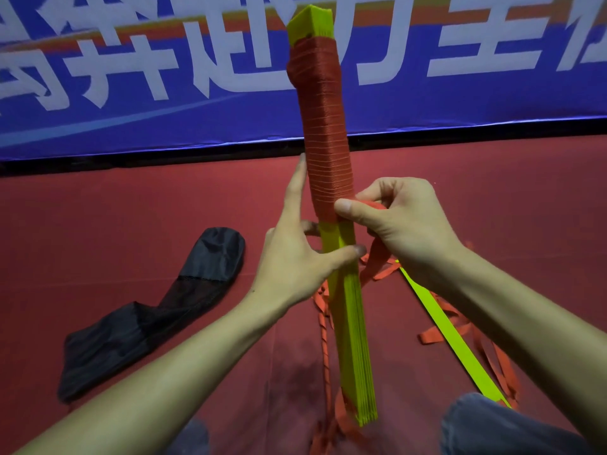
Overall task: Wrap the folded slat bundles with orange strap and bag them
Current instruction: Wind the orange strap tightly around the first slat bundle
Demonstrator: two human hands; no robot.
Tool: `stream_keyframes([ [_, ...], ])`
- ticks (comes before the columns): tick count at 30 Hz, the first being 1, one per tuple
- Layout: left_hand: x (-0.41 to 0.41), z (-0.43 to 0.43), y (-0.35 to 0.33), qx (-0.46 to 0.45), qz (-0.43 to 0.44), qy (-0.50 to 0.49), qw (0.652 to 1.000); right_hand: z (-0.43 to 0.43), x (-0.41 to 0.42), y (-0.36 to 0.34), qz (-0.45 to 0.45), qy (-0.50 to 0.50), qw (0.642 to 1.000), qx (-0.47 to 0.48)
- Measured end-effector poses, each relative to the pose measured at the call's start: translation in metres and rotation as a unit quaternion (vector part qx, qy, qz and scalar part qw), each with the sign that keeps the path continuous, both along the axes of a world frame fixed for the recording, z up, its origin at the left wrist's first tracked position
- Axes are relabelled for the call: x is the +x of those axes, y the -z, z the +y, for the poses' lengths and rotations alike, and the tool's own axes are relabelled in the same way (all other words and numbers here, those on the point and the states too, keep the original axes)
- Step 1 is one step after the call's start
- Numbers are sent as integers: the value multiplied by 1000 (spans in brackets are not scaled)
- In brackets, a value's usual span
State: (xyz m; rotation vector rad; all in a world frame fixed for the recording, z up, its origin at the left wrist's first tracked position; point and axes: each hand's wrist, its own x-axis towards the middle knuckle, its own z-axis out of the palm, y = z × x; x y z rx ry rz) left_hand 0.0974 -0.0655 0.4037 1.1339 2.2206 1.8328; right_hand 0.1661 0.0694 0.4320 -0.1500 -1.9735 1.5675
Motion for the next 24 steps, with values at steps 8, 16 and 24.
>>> stream_keyframes([
  [8,-2,-5,1,-17,-44,21,999,14,4,-1,-3,-19,998,58],
  [16,8,-5,-6,11,-141,75,987,25,6,2,-1,-27,995,92],
  [24,1,-2,0,83,-191,151,966,28,4,1,12,-43,996,78],
])
